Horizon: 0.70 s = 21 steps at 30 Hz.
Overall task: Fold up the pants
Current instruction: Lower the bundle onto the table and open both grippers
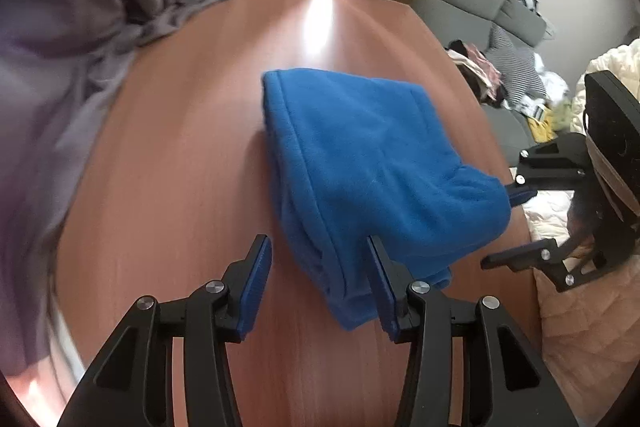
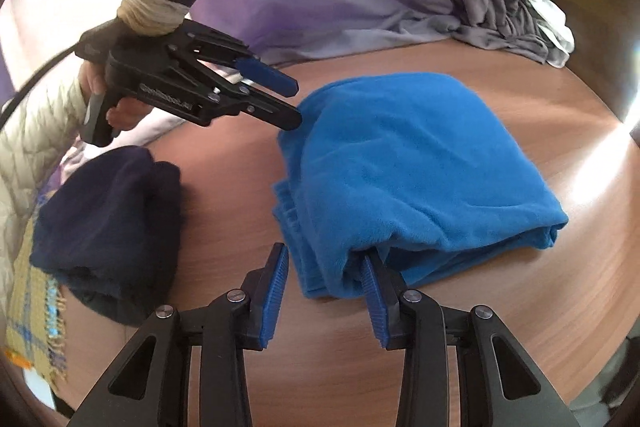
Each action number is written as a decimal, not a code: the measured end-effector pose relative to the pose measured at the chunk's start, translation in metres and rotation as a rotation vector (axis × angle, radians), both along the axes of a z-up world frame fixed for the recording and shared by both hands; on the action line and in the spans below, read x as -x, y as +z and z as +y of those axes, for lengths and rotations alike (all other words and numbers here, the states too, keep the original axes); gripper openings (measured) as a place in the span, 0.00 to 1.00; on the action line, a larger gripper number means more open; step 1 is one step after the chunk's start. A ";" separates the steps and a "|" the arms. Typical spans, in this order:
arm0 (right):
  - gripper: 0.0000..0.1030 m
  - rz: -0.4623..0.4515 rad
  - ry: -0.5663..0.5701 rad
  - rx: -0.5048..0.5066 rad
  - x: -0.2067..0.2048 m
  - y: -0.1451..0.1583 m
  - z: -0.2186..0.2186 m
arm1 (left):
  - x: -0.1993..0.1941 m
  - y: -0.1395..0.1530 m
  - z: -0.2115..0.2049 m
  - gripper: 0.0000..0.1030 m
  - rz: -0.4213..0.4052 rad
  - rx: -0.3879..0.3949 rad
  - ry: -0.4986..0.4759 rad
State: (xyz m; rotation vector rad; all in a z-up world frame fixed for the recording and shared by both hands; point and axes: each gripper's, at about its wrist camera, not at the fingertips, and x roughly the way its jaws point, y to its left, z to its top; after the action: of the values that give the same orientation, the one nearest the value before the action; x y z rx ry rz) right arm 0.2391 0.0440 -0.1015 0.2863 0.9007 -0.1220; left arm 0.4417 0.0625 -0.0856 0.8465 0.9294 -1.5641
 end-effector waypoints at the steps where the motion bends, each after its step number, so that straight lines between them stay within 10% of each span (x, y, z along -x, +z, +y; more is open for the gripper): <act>1: 0.37 0.010 -0.012 0.000 -0.001 -0.001 -0.002 | -0.001 -0.004 -0.003 0.46 0.005 -0.010 -0.012; 12: 0.30 -0.026 -0.057 0.013 0.006 0.011 -0.020 | 0.023 0.015 0.016 0.18 0.054 0.013 -0.067; 21: 0.18 -0.006 0.164 0.000 0.009 0.007 0.007 | 0.023 0.000 0.029 0.12 0.024 -0.097 -0.029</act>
State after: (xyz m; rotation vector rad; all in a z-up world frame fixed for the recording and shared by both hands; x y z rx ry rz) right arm 0.2301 0.0511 -0.0946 0.2120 0.9151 0.0303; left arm 0.4186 0.0913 -0.0851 0.9139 1.0210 -1.5671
